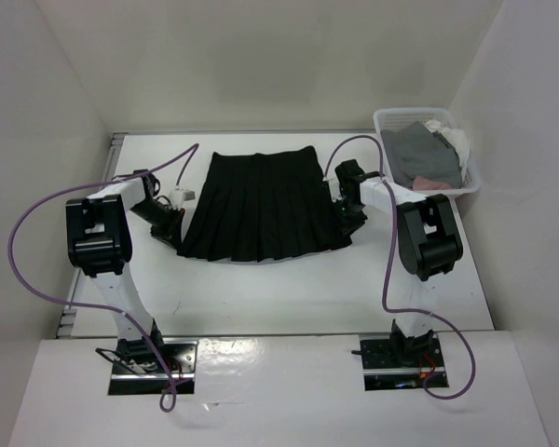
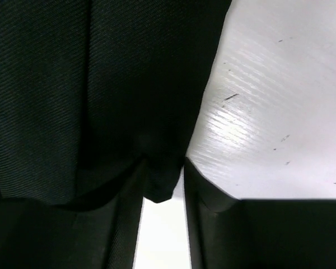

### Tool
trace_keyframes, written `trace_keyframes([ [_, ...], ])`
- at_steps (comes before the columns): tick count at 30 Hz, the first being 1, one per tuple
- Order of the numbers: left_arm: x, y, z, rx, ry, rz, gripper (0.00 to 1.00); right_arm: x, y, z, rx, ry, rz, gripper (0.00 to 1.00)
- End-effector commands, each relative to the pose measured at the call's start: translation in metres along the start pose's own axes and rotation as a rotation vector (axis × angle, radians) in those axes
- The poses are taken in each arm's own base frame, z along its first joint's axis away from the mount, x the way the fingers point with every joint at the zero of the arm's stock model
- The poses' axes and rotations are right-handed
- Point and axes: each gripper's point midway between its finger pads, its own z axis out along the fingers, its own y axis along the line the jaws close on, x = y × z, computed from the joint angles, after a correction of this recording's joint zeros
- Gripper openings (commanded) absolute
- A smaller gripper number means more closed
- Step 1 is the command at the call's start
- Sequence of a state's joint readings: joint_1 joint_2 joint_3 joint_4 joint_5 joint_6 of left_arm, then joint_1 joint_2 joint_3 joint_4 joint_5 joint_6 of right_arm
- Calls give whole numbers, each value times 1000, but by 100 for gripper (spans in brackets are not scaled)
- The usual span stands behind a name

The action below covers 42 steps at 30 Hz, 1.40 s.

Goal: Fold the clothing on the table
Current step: Fold the skirt

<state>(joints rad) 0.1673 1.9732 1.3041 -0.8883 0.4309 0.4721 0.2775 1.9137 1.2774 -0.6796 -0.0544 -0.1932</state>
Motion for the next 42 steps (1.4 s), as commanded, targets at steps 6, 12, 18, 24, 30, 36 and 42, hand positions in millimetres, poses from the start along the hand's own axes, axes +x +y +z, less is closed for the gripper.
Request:
trace_keyframes([
  [6,8,14,0,-63,32,49,0,5,-4,-2,40,5,2,8],
  [12,6,10,-9,-78,9,71,0,7,-4,-18,53,-16,1,0],
  [18,4,-6,-25,-68,-15,101,0,4,-2,-45,49,-69,-19,0],
  [24,5,-29,-36,-50,-22,152,0,6,10,-74,29,-101,-51,0],
  [30,12,-50,-47,-36,-16,197,0,15,25,-96,22,-133,-101,0],
  [36,28,-64,-60,-31,-7,226,0,32,34,-118,23,-135,-148,0],
  [42,39,-77,-77,-26,1,284,0,38,40,-147,22,-164,-192,0],
])
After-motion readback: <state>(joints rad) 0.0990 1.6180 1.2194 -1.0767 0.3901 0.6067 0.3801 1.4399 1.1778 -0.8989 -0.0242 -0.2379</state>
